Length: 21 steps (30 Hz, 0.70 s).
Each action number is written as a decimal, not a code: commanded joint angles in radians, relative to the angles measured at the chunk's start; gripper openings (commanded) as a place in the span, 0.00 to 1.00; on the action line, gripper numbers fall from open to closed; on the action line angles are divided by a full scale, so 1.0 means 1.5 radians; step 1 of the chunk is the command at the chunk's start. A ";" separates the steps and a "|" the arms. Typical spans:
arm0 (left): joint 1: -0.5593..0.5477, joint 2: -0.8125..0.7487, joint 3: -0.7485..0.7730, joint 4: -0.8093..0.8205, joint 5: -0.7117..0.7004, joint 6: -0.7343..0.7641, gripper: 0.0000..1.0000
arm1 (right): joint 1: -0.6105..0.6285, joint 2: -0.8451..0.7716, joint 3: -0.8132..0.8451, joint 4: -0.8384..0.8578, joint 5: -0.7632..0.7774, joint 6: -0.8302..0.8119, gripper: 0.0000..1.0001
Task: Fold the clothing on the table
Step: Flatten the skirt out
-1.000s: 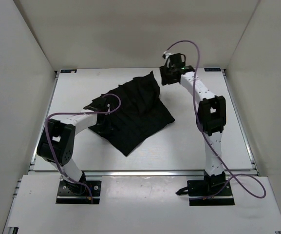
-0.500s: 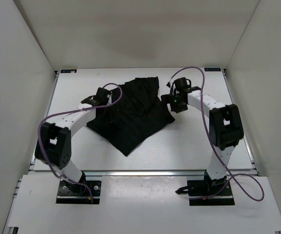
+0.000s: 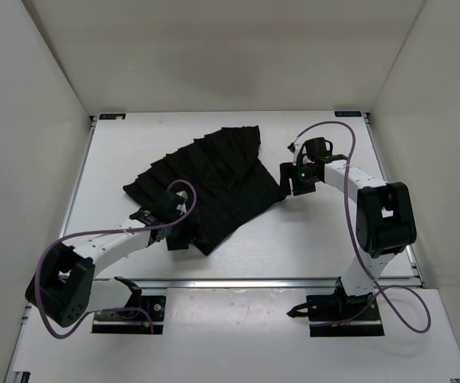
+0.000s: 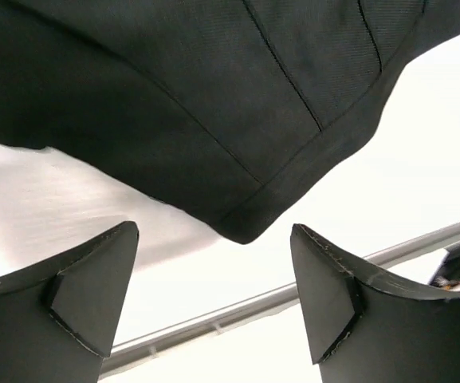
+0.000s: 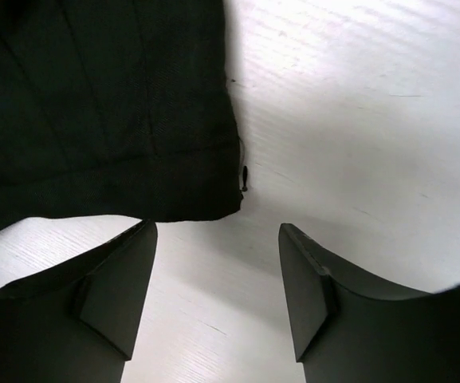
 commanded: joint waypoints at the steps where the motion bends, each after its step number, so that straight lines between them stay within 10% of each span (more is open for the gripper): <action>1: -0.021 -0.048 -0.040 0.102 0.010 -0.098 0.87 | -0.012 0.025 -0.001 0.038 -0.052 -0.013 0.59; 21: -0.092 -0.112 -0.161 0.174 -0.154 -0.308 0.73 | -0.011 0.119 0.077 0.049 -0.089 -0.033 0.49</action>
